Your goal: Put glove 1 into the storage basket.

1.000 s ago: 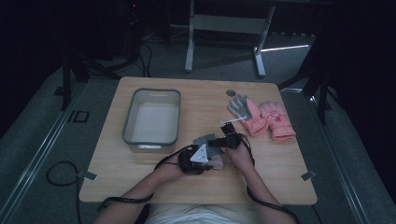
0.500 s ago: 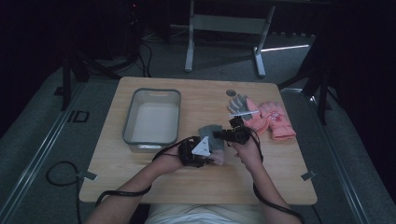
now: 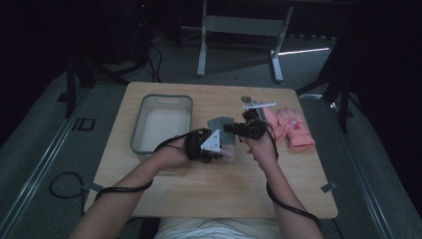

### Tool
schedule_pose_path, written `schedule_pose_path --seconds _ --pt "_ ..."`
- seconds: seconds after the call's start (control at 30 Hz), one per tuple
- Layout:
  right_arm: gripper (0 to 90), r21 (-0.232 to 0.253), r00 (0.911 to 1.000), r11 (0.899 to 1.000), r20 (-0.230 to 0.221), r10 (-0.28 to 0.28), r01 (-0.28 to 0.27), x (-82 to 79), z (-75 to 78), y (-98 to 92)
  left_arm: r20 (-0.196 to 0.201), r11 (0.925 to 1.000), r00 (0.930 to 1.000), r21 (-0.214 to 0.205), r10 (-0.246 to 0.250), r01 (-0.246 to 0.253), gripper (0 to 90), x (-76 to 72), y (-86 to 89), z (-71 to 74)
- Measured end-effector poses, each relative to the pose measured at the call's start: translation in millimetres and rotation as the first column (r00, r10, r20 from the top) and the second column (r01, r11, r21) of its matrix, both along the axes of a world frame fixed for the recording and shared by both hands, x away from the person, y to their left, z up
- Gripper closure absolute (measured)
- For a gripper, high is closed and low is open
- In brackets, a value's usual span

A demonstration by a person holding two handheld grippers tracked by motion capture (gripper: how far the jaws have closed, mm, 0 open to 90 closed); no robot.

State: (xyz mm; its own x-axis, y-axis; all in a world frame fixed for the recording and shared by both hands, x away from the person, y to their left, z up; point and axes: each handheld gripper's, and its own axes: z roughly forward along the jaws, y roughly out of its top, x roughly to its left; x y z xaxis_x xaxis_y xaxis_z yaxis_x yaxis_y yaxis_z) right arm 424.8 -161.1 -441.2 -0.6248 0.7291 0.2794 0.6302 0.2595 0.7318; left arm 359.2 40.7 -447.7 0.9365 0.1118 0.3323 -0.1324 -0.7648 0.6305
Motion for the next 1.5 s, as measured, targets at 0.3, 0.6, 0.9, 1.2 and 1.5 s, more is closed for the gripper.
schedule_pose_path --seconds 0.3,0.6,0.9,1.2,1.5 --pt "72.4 0.011 0.9993 0.999 0.016 0.034 -0.034 14.9 12.7 35.6 0.016 0.9997 0.9996 0.011 0.024 -0.024 70.0 8.3 35.0 14.6" --pt "72.4 0.023 0.9971 0.997 0.031 0.07 -0.071 28.3 22.9 74.7 0.008 0.9986 0.9988 0.023 0.048 -0.048 69.9 19.4 71.5 24.2" --pt "72.3 0.027 0.9916 0.992 0.036 0.124 -0.125 43.6 19.9 123.4 0.013 0.9938 0.996 0.066 0.088 -0.089 69.8 26.6 113.7 22.6" --pt "72.0 0.049 0.9925 0.991 0.005 0.122 -0.122 59.3 -2.0 161.7 0.017 0.9905 0.996 0.105 0.088 -0.089 69.5 40.2 146.2 -1.6" --pt "71.9 -0.011 0.9916 0.993 -0.061 0.114 -0.115 71.4 -34.0 178.8 -0.022 0.9796 0.9953 0.18 0.094 -0.089 68.9 54.2 153.0 -31.5"
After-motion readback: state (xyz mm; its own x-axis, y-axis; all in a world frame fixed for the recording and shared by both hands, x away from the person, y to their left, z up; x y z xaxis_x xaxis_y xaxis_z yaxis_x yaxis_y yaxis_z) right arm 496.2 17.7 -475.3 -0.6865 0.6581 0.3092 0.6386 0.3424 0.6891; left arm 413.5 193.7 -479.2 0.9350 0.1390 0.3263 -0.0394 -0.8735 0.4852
